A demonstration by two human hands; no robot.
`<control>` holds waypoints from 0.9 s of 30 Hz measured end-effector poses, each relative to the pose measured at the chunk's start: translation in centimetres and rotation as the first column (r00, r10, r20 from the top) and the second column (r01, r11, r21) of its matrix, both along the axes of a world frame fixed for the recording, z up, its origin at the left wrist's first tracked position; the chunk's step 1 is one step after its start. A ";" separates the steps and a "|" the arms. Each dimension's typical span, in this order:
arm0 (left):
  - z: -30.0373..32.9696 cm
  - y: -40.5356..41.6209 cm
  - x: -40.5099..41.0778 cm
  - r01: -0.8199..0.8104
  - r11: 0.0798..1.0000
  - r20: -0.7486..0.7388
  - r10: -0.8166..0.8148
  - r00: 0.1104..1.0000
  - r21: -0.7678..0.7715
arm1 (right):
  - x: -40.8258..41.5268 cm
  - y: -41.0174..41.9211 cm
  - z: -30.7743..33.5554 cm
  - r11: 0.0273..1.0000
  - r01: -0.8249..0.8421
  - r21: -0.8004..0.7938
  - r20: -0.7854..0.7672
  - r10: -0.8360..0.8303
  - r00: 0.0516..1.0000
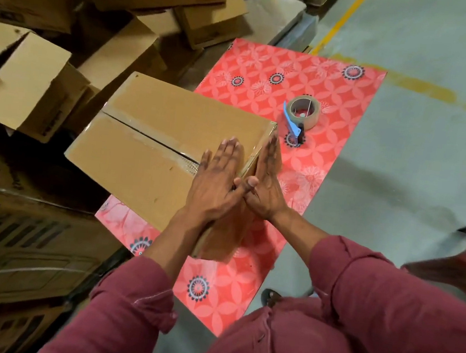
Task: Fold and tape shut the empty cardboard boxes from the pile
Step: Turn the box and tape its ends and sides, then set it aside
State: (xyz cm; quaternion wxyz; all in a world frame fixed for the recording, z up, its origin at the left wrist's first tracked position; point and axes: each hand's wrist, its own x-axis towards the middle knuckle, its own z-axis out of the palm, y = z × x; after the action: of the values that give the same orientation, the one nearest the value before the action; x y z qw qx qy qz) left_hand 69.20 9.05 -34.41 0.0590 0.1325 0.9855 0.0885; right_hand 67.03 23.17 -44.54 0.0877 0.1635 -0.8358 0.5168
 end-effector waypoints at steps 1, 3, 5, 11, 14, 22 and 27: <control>0.0 0.0 0.0 -0.001 1.000 0.001 0.001 1.000 -0.009 | 0.3 0.8 -0.7 0.999 -0.035 0.013 0.041 0.035 0.999; 0.0 0.1 0.1 -0.006 1.000 0.005 0.007 1.000 -0.021 | 0.9 2.7 -2.2 0.994 -0.089 0.061 0.111 0.082 0.990; 0.0 0.1 0.1 -0.011 1.000 0.008 0.012 1.000 -0.025 | 1.2 4.4 -2.5 0.992 -0.077 0.096 0.165 0.060 0.985; 0.0 0.0 0.2 -0.022 1.000 0.004 0.022 1.000 -0.013 | -2.1 3.4 2.6 1.000 0.029 0.011 0.025 -0.030 0.999; 0.0 0.0 0.1 -0.025 1.000 -0.003 0.025 1.000 -0.009 | -2.9 2.2 2.8 1.000 -0.006 0.016 0.048 0.005 0.999; -0.2 0.6 0.1 -0.082 0.994 0.025 0.084 0.996 -0.078 | -2.3 4.2 -0.3 0.892 -0.060 0.448 0.041 0.046 0.998; 0.4 0.7 -0.2 -0.314 0.949 0.040 0.313 0.949 0.031 | -0.4 5.0 1.0 0.893 0.023 0.449 -0.160 0.055 0.986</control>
State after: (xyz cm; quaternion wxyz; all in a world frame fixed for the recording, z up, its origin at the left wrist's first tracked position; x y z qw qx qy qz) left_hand 69.01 9.77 -33.99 0.0588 -0.0261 0.9910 0.1175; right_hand 66.61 28.13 -43.54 0.1134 0.2294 -0.9207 0.2947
